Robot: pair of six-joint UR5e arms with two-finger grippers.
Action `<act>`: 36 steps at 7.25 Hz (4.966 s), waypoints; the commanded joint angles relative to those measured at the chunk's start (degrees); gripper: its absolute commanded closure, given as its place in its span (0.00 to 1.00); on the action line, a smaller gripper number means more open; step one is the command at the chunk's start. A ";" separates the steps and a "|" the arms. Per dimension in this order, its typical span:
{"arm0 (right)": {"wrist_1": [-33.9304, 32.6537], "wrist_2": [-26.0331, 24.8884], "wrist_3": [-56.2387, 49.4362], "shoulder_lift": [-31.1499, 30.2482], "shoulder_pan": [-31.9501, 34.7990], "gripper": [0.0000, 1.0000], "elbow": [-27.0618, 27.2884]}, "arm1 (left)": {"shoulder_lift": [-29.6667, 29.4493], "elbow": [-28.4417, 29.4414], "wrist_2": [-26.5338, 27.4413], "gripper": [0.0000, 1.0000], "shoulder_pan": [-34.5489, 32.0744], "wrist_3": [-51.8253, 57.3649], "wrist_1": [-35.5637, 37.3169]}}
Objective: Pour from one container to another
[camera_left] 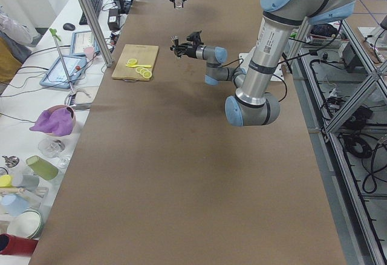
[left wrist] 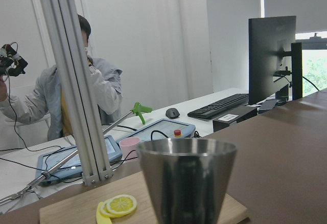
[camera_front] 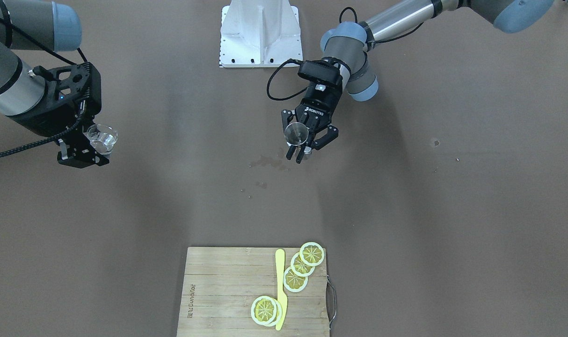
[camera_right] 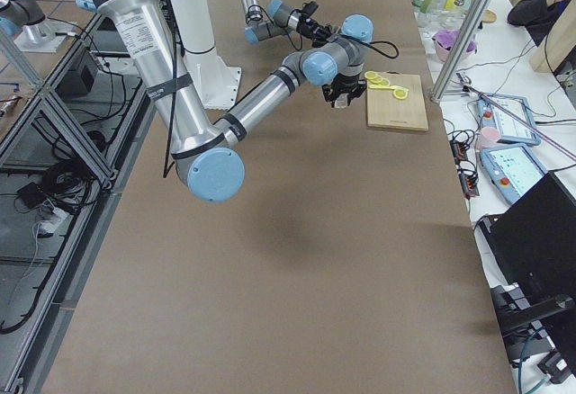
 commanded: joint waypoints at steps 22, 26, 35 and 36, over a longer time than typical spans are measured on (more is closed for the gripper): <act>77.67 6.23 32.29 -4.57 -0.64 1.00 -40.64 | 32.14 -4.79 26.64 1.00 8.09 -36.34 5.28; 85.79 6.49 35.12 -4.13 -1.35 1.00 -48.38 | 32.75 -11.20 27.51 1.00 8.09 -46.92 22.45; 85.70 6.58 43.29 -0.17 -4.51 1.00 -50.05 | 28.46 -11.91 31.21 1.00 8.36 -61.65 39.46; 85.79 6.93 43.56 -0.17 -4.77 1.00 -49.88 | 27.75 -11.56 32.34 1.00 8.36 -61.65 40.86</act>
